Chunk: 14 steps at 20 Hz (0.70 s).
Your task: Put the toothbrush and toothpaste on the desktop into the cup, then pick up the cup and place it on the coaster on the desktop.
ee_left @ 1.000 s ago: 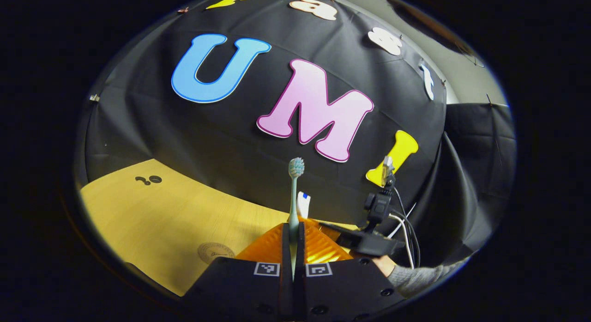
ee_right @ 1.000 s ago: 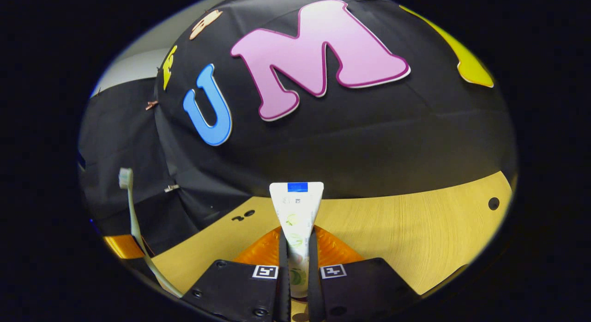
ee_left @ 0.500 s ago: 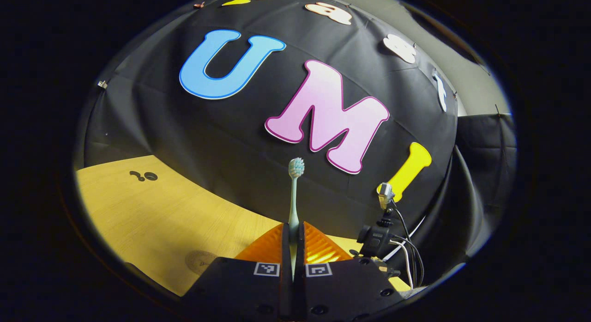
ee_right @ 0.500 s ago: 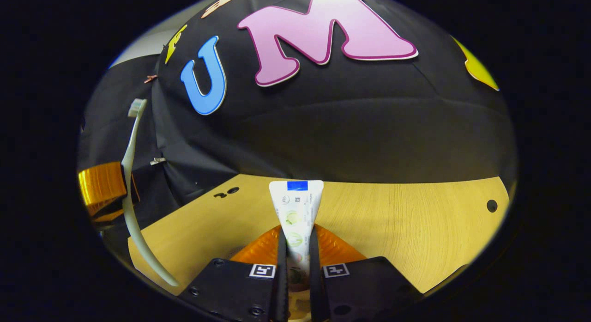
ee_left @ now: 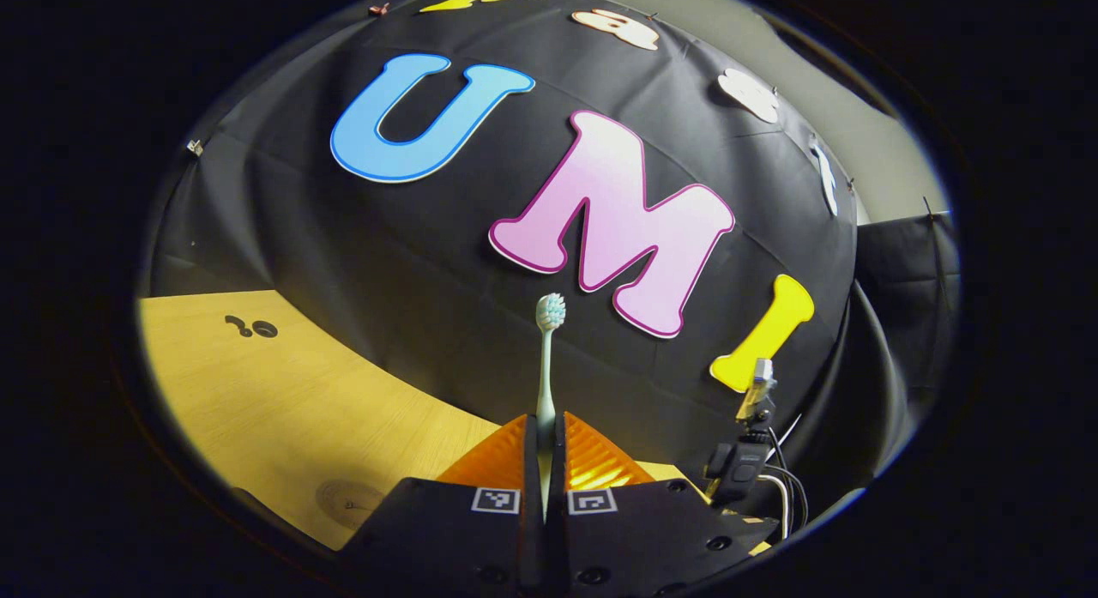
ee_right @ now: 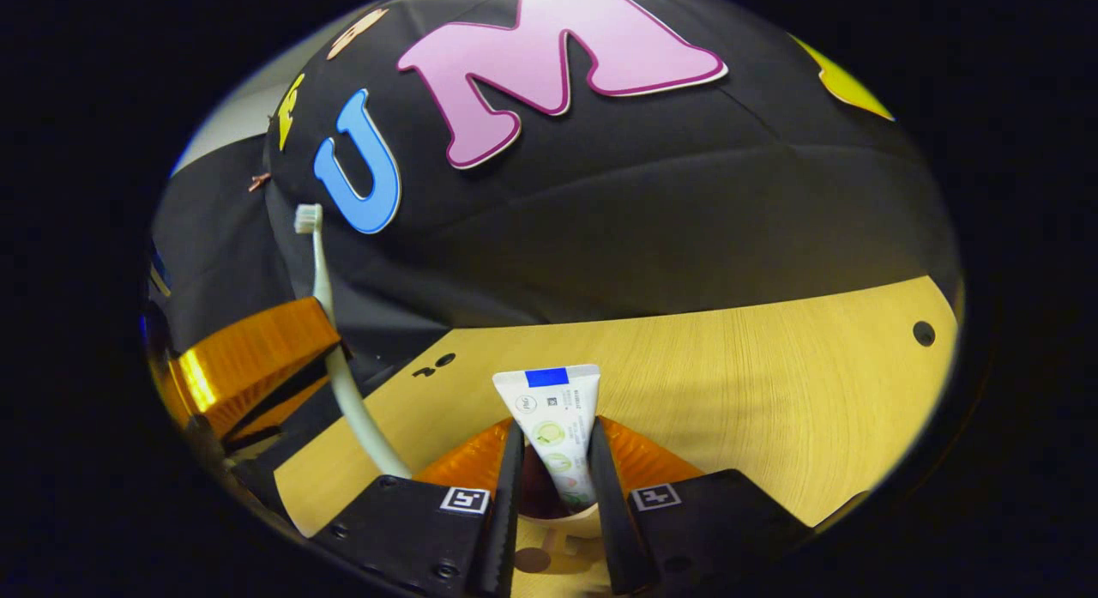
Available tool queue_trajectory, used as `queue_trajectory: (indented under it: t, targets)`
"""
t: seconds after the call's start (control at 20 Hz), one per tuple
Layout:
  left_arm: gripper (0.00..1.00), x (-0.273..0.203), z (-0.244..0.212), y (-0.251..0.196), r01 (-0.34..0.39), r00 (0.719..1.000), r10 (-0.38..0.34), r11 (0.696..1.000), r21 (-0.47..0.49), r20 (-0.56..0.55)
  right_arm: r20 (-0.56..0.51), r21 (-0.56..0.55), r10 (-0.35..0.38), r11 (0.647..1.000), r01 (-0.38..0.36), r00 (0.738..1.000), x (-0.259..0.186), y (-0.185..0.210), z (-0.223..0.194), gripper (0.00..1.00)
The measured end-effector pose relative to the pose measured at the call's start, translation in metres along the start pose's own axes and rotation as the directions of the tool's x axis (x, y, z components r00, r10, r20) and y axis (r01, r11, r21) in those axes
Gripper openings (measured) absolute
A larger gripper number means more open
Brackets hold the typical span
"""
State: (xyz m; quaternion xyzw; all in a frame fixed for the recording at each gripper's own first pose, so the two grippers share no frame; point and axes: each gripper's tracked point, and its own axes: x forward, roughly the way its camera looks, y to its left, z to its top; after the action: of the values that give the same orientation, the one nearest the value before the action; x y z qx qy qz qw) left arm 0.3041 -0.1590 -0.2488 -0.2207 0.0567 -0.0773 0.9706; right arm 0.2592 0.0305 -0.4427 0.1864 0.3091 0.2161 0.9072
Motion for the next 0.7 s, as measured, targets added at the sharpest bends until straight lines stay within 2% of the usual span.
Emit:
queue_trajectory:
  t: [0.2, 0.25, 0.3, 0.4, 0.55, 0.7]
  targets:
    - [0.06, 0.016, -0.011, 0.008, -0.028, 0.999, 0.029, 0.999, -0.035, 0.015, 0.07, 0.118, 0.006, 0.993, -0.015, 0.998, -0.016, -0.001, 0.033, 0.54]
    - [0.06, 0.019, -0.017, 0.013, -0.042, 0.999, 0.042, 0.999, -0.032, 0.009, 0.094, 0.143, 0.001, 0.99, -0.014, 0.996, -0.021, -0.006, 0.042, 0.46]
    - [0.06, 0.024, -0.025, 0.016, -0.055, 0.998, 0.056, 0.998, -0.031, 0.002, 0.112, 0.165, -0.005, 0.986, -0.013, 0.994, -0.027, -0.01, 0.049, 0.55]
    - [0.06, 0.03, -0.034, 0.018, -0.065, 0.998, 0.065, 0.997, -0.037, 0.0, 0.144, 0.211, -0.016, 0.977, -0.015, 0.989, -0.039, -0.015, 0.06, 0.55]
    - [0.06, 0.037, -0.055, 0.017, -0.07, 0.997, 0.069, 0.997, -0.028, -0.03, 0.142, 0.225, -0.055, 0.974, 0.022, 0.988, -0.053, -0.029, 0.057, 0.55]
    - [0.06, 0.038, -0.08, 0.019, -0.09, 0.993, 0.091, 0.996, 0.025, -0.075, 0.091, 0.23, -0.086, 0.971, 0.063, 0.992, -0.064, -0.043, 0.038, 0.55]
